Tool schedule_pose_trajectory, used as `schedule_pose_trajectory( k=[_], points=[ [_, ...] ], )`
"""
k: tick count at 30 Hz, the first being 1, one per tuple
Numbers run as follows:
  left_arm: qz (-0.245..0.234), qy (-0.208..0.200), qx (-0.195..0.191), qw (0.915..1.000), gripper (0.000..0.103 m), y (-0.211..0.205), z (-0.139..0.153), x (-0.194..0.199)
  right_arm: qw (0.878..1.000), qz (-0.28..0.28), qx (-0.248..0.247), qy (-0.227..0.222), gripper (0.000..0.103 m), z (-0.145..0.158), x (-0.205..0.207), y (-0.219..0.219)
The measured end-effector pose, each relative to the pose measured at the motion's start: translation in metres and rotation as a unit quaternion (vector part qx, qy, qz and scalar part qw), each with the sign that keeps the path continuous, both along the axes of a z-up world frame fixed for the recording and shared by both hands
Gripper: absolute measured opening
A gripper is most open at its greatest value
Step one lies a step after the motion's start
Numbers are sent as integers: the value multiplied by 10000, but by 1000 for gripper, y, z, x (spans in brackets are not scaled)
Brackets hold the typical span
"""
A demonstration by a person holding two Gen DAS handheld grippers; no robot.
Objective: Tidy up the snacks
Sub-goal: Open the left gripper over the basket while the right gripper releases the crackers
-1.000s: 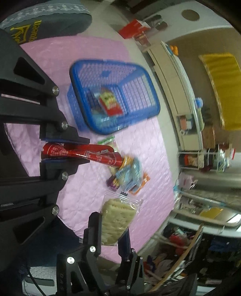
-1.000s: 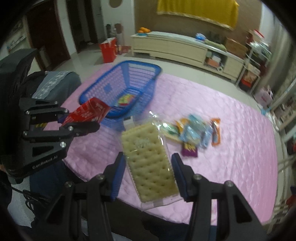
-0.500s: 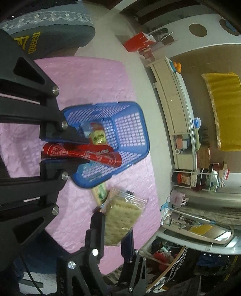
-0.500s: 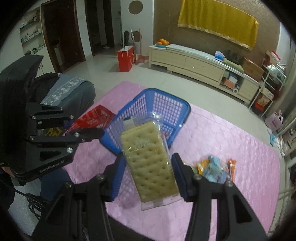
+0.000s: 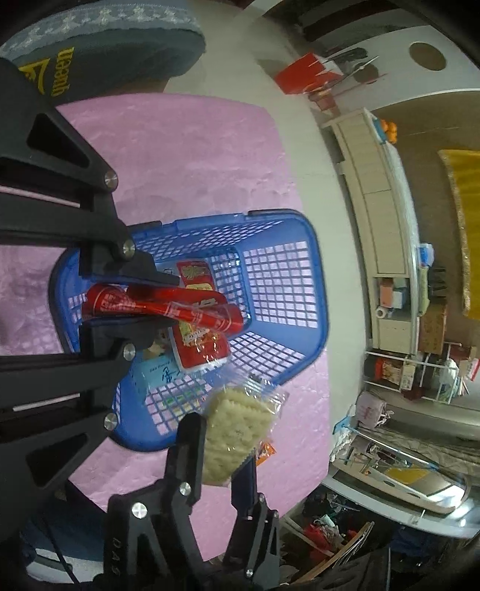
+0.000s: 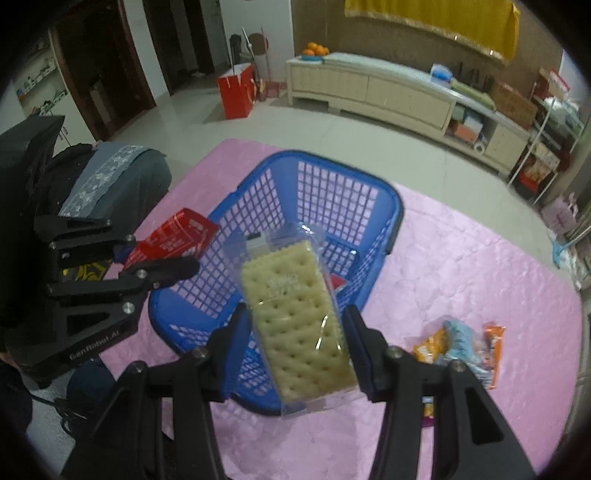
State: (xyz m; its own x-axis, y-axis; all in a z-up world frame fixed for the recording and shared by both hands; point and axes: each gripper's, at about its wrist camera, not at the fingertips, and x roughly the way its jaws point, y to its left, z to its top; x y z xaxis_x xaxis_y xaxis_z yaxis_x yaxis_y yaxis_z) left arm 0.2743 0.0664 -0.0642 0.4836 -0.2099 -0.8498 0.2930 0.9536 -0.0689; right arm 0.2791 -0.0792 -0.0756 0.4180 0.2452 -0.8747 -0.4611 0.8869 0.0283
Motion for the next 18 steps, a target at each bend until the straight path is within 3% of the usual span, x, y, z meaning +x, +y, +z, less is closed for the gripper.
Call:
schedule_pose_trajectory(
  k=[6, 10, 12, 13, 14, 18],
  points=[
    [-103, 190, -89, 9997, 18, 4, -15, 11, 9999, 12, -50, 163, 55, -15, 14, 9],
    [-157, 72, -84, 9998, 43, 7, -12, 10, 9995, -28, 77, 309, 55, -19, 16, 11],
    [-192, 63, -145, 9997, 49, 10, -9, 7, 9993, -67, 46, 357, 57, -20, 17, 13],
    [-205, 50, -151, 9997, 59, 11, -7, 5, 9994, -96, 4, 343, 58, -20, 17, 12],
    [-208, 25, -136, 9997, 66, 11, -5, 4, 9994, -128, -49, 303, 64, -19, 15, 12],
    [-214, -69, -24, 9997, 70, 12, 1, -6, 9996, -230, 37, 130, 79, -7, 7, 5]
  ],
)
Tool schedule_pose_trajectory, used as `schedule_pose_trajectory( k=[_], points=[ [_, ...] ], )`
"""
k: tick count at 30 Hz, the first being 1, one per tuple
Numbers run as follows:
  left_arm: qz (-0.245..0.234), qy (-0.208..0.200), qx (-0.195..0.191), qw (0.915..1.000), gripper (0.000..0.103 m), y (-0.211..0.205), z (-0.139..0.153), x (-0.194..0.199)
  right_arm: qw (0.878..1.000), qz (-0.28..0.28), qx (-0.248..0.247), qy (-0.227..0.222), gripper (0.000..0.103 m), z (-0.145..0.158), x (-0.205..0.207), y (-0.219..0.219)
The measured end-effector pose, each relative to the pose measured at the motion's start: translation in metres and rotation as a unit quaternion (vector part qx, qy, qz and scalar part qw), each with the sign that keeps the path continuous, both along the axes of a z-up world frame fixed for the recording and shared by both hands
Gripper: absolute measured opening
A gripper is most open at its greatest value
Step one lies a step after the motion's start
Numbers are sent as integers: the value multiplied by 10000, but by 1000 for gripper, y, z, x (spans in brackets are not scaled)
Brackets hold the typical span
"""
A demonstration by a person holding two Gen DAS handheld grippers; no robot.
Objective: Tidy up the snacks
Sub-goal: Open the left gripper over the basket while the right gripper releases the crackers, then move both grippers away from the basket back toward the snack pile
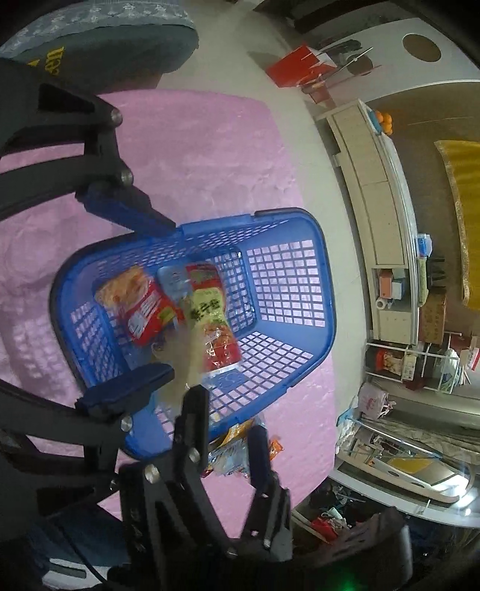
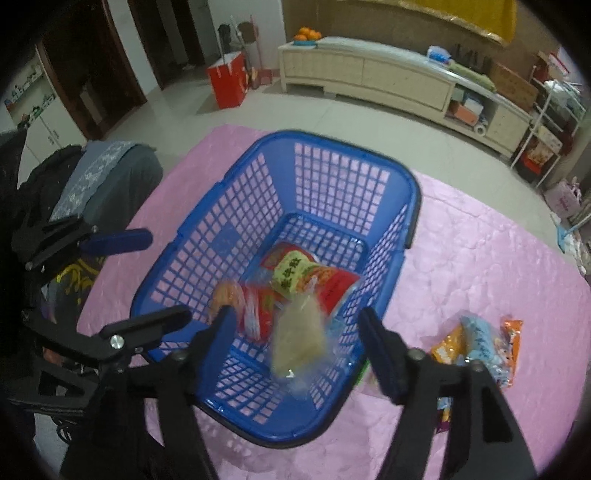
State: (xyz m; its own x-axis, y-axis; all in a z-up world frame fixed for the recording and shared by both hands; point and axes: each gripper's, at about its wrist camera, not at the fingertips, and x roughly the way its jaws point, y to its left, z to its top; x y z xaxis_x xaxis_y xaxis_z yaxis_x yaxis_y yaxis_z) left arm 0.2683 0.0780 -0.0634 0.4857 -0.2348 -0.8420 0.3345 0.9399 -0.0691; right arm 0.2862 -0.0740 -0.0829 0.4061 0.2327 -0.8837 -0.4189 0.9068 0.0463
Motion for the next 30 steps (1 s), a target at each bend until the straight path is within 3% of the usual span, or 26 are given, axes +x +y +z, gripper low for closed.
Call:
schedule_pose_trajectory(
  k=[10, 19, 30],
  points=[
    [-1, -205, 166, 9997, 76, -25, 26, -35, 9997, -34, -87, -238, 81, 34, -39, -34],
    [-434, -481, 208, 9977, 77, -91, 44, -66, 9985, -240, -339, -353, 81, 49, -75, -92],
    [-852, -442, 281, 9950, 77, -163, 45, -68, 9963, -710, -345, -347, 81, 47, -92, -159]
  ],
)
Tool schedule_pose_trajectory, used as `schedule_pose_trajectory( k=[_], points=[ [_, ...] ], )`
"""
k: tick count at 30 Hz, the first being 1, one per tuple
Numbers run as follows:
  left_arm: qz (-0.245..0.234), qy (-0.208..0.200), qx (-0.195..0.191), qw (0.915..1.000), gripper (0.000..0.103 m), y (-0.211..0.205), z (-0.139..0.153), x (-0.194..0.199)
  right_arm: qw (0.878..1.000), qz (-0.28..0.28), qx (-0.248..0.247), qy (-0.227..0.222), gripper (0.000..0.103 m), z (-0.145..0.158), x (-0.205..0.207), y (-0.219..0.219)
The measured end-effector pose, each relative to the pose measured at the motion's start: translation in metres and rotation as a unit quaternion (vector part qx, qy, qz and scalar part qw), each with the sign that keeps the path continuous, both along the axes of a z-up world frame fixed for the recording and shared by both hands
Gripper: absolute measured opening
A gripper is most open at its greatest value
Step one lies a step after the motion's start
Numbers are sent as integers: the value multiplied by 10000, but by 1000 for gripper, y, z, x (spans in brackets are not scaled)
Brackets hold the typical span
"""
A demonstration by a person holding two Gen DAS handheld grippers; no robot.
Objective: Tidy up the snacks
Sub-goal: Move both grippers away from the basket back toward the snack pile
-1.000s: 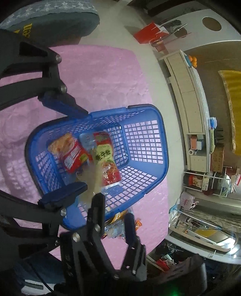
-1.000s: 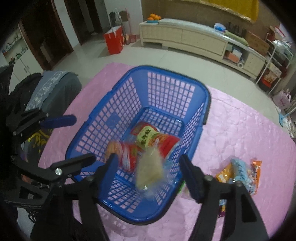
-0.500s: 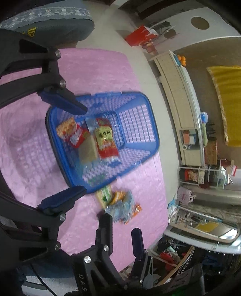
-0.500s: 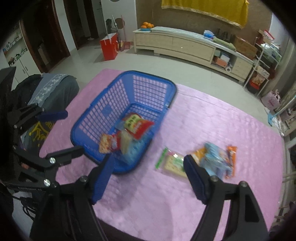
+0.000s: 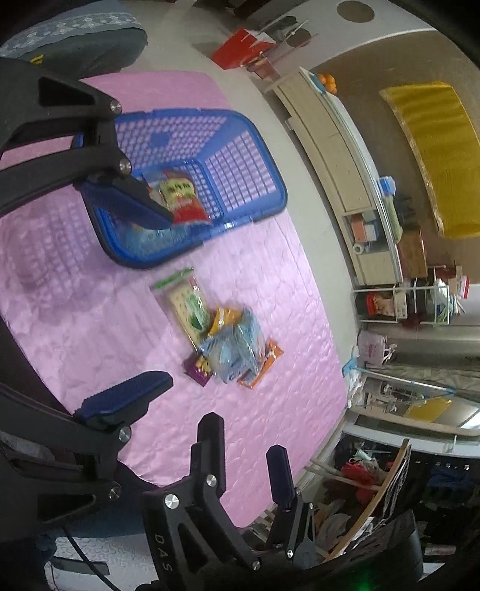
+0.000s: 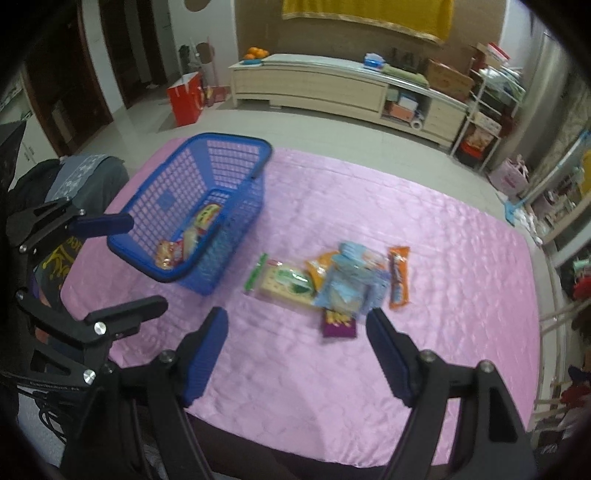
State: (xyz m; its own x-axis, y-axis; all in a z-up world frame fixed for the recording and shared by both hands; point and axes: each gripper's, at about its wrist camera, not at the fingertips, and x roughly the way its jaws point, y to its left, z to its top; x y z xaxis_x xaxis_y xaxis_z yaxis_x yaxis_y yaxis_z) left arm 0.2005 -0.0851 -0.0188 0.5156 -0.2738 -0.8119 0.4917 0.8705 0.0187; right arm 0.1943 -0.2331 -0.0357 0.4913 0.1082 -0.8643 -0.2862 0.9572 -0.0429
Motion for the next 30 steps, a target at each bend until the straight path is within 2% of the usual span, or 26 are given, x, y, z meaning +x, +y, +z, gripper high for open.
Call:
schedule_pose_trajectory(
  k=[15, 17, 25, 30],
  points=[
    [-87, 473, 150, 9987, 77, -64, -38, 29, 9987, -447, 27, 261, 81, -36, 14, -69],
    [-62, 496, 165, 9986, 78, -69, -43, 32, 9985, -490, -77, 226, 81, -43, 17, -75],
    [144, 792, 97, 9967, 78, -92, -78, 58, 9961, -639, 121, 594, 81, -85, 34, -102],
    [176, 903, 253, 9954, 78, -108, -100, 73, 9939, -790, 219, 740, 81, -105, 48, -117]
  ],
)
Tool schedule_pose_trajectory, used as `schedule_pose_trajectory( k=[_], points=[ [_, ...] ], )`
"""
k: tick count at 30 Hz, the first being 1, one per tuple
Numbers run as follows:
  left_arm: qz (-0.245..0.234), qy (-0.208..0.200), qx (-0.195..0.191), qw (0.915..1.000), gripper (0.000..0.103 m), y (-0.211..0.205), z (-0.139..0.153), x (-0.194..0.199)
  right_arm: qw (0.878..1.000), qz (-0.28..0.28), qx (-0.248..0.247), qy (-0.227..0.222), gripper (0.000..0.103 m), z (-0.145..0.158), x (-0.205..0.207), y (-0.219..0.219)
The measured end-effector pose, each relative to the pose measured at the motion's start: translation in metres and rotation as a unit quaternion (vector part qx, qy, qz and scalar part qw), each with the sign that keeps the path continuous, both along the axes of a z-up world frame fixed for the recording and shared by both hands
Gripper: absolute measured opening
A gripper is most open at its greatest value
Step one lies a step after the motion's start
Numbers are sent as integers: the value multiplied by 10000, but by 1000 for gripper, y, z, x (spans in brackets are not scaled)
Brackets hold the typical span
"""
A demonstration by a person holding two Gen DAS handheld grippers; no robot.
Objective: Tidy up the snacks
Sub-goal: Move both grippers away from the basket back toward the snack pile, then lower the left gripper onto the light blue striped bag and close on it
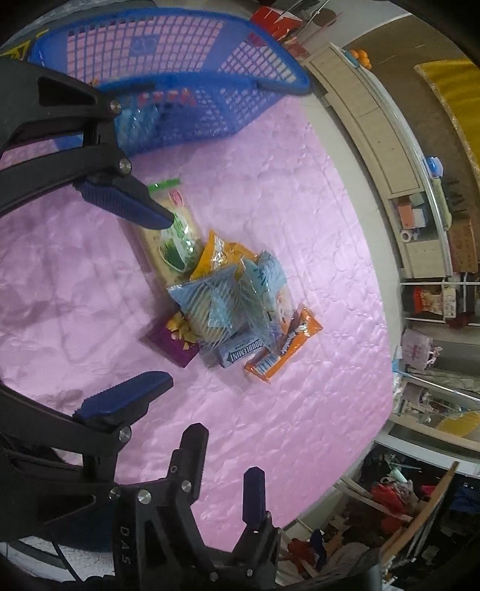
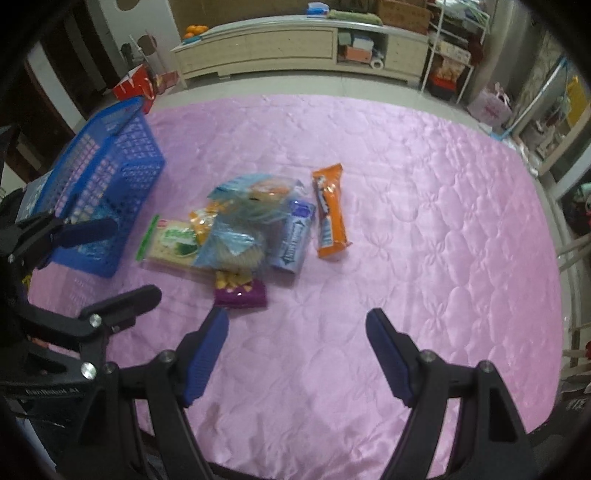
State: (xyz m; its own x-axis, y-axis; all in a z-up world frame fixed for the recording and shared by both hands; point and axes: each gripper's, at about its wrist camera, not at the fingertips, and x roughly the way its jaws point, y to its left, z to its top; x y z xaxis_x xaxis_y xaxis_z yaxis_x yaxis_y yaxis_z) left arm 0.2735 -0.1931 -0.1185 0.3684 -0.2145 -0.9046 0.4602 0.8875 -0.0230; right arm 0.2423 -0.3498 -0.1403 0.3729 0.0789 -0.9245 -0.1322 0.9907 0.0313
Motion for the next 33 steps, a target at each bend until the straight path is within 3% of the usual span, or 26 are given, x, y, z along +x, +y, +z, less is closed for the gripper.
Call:
schedule_pose_trajectory(
  k=[12, 20, 33],
  points=[
    [536, 290, -56, 9981, 77, -18, -46, 46, 9997, -214, -12, 147, 81, -33, 28, -30],
    [554, 450, 165, 9973, 77, -40, -72, 64, 9993, -258, 137, 246, 81, -49, 40, -42],
    [464, 498, 435, 9967, 78, -60, -87, 78, 9986, -364, 222, 307, 81, -57, 38, -67]
  ],
)
